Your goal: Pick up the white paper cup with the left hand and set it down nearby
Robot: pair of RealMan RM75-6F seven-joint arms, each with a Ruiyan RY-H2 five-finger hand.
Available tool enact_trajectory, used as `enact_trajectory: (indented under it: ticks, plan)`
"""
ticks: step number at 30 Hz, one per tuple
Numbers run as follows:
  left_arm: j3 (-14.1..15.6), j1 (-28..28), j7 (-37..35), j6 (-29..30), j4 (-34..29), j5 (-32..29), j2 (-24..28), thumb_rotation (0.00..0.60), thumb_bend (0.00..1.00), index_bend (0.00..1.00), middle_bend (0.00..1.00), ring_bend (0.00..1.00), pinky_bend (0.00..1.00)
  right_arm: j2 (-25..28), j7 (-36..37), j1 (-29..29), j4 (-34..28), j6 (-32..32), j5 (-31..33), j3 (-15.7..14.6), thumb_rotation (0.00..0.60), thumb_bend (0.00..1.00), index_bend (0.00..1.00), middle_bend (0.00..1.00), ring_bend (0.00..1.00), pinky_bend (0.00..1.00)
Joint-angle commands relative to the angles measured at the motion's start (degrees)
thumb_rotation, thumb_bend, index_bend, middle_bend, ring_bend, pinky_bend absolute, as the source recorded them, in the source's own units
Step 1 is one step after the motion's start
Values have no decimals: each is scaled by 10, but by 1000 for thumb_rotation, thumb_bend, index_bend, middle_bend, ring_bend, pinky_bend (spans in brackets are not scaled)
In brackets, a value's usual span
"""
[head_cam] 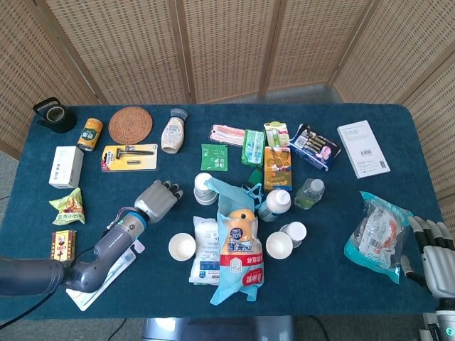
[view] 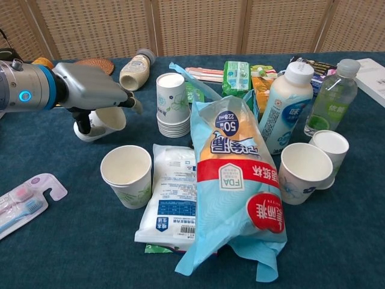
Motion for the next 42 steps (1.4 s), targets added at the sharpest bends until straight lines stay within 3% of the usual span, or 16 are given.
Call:
enact_trajectory:
  ticks: [1,4,7,16,22,30,42]
  plan:
    - [3,-2,0,20,-7,1,-6,600,492,0,0,0,247,1,2,-1,0,1,0,0,600,477,56,35,0,74]
    - [2,4,-15,32,-7,13,-5,600,492,0,0,0,155,0,3,-2,1,1,-1,0,600,478,55,35,0,74]
    - [-5,21,-55,42,-6,41,-1,600,492,0,0,0,124,0,3,-1,0,0,-2,-1,600,478,55,36,0,74]
    - [-14,112,-265,57,29,170,21,600,491,0,0,0,140,-3,-2,3,-1,-6,-2,1,600,479,54,36,0,74]
    - [-15,154,-342,51,57,185,31,600,490,0,0,0,162,-5,-9,7,-5,-13,-1,2,600,479,53,35,0,73]
    - [-23,175,-371,18,73,153,24,600,489,0,0,0,176,-7,-16,12,-12,-18,-2,2,600,480,53,36,0,74]
    - [-43,172,-338,12,74,119,-2,600,471,0,0,0,211,-5,-8,6,-10,-14,1,0,600,479,53,35,0,74]
